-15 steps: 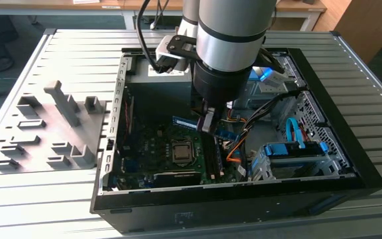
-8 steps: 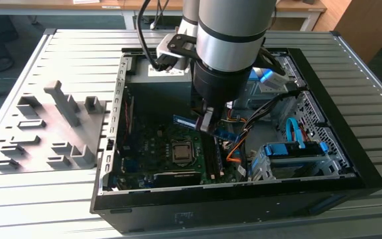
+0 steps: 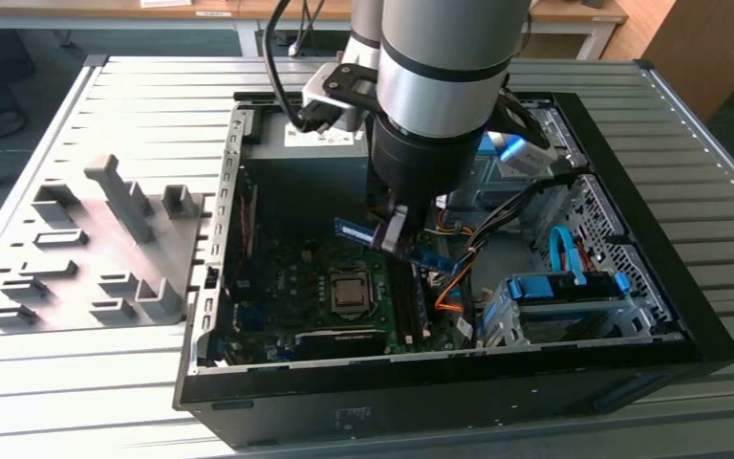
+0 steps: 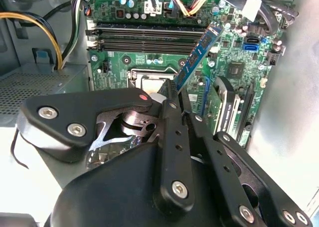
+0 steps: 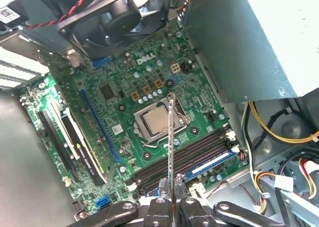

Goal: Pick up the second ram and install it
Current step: 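Insert the second ram into the second slot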

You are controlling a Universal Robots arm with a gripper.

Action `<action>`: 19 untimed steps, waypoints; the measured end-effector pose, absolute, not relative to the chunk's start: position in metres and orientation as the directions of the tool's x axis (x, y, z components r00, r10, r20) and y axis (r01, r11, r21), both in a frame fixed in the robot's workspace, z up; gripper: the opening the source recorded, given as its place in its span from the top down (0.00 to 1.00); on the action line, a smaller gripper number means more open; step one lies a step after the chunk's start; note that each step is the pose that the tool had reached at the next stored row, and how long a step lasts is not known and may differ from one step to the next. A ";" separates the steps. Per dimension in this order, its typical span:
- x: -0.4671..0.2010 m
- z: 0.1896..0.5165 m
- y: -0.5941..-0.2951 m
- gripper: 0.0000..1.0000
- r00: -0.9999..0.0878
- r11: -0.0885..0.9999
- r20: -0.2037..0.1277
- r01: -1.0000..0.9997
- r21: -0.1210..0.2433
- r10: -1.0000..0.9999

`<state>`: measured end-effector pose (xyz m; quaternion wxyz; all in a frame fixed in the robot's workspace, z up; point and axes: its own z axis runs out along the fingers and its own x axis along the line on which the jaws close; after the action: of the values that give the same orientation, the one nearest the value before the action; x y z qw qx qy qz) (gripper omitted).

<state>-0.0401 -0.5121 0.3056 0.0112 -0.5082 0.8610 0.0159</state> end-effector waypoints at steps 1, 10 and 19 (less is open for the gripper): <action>-0.040 0.306 -0.512 0.86 -0.489 0.489 -0.035 -0.872 0.016 -0.872; -0.040 0.306 -0.512 0.86 -0.542 0.542 -0.035 -0.840 0.016 -0.840; -0.040 0.306 -0.512 0.86 -0.590 0.590 -0.035 -0.807 0.016 -0.806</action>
<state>-0.0401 -0.5121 0.3055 0.0122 -0.4525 0.8916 0.0151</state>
